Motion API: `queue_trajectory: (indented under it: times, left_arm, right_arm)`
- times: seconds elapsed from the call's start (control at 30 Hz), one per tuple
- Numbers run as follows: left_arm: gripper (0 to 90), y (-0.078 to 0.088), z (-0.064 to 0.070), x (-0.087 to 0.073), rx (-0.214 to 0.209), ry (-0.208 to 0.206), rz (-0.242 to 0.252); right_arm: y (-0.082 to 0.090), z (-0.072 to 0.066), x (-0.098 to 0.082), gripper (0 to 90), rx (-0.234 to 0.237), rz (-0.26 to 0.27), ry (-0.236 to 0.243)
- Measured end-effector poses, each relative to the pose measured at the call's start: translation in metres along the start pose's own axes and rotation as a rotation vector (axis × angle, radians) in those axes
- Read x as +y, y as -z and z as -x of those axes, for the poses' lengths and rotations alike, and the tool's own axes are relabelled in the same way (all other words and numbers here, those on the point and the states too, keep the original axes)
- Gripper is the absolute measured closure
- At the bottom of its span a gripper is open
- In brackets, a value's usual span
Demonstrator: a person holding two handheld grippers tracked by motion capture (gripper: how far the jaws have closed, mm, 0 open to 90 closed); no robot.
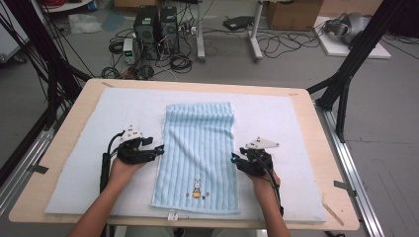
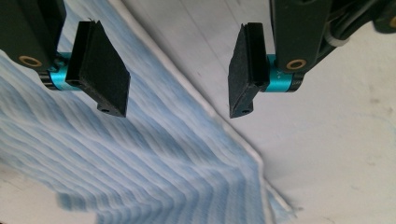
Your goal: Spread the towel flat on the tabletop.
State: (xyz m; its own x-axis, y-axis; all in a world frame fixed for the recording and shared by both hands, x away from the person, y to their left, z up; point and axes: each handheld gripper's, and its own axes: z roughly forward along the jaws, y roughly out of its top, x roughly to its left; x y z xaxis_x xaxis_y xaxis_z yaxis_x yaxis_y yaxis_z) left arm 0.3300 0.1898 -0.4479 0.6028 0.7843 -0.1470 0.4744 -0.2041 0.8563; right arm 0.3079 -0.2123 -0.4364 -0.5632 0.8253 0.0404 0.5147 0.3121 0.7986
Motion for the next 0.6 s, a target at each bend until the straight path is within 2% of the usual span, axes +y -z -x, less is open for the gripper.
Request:
queue_trajectory:
  times: [0.07, 0.13, 0.33, 0.43, 0.5, 0.57, 0.6]
  left_arm:
    - [39.1, 0.007, 0.006, -0.006, -0.009, -0.013, 0.005]
    - [38.8, 0.015, 0.012, -0.009, -0.019, -0.001, 0.018]
    - [42.1, 0.031, 0.031, -0.022, -0.063, -0.01, -0.004]
    - [47.0, 0.032, 0.042, -0.028, -0.106, -0.022, -0.029]
    - [49.4, 0.032, 0.048, -0.029, -0.116, -0.042, -0.053]
    - [53.0, 0.03, 0.053, -0.03, -0.153, -0.044, -0.088]
    - [54.2, 0.03, 0.056, -0.03, -0.157, -0.07, -0.109]
  right_arm:
    - [0.005, -0.004, -0.008, 57.6, 0.009, 0.001, -0.004]
    - [0.009, -0.008, -0.015, 56.4, 0.02, 0.003, -0.007]
    - [0.018, -0.024, -0.028, 53.8, 0.062, -0.008, 0.014]
    - [0.021, -0.031, -0.03, 53.8, 0.079, -0.004, 0.028]
    - [0.023, -0.036, -0.031, 53.8, 0.089, -0.008, 0.033]
    - [0.022, -0.04, -0.032, 54.0, 0.096, -0.017, 0.048]
    - [0.022, -0.041, -0.032, 54.1, 0.1, -0.023, 0.056]
